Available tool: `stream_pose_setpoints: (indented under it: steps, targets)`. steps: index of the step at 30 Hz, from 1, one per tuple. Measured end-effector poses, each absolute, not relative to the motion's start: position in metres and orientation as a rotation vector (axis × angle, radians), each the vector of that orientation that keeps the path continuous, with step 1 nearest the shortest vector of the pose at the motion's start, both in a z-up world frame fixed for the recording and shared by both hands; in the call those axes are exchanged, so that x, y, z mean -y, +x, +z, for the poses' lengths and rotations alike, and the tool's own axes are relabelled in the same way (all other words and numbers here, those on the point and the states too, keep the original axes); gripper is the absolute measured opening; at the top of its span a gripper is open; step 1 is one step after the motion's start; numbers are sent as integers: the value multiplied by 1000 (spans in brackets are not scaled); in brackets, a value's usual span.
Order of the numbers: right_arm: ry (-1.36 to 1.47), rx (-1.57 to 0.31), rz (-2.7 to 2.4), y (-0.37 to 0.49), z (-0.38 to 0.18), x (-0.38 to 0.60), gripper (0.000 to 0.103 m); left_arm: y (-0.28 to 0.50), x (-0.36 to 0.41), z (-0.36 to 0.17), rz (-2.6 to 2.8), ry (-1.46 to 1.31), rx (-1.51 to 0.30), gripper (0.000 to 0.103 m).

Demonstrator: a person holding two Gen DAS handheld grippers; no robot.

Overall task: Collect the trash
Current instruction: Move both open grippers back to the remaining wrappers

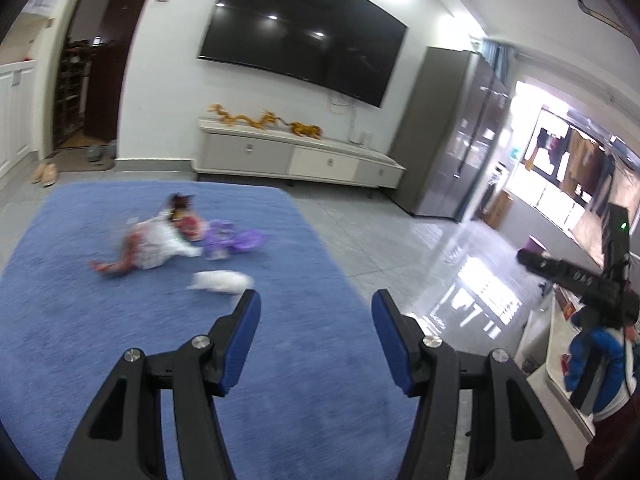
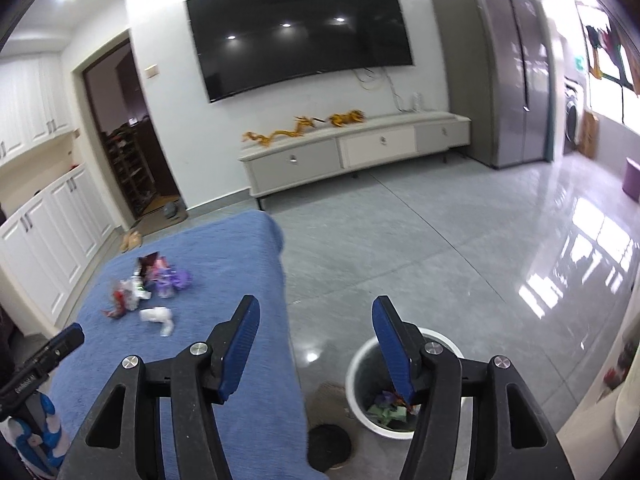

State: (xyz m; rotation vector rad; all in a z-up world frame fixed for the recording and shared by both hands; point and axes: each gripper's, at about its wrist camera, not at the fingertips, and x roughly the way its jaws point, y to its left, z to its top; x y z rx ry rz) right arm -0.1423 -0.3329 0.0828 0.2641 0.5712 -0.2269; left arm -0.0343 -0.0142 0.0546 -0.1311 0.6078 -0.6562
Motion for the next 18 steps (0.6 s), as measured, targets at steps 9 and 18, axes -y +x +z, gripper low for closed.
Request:
stream_pose_setpoints:
  steps: [9, 18]
  targets:
    - [211, -583, -140, -108, 89, 279, 57, -21, -79, 35, -535, -172, -637, 56]
    - [205, -619, -64, -66, 78, 257, 59, 8, -110, 22, -490, -219, -691, 56]
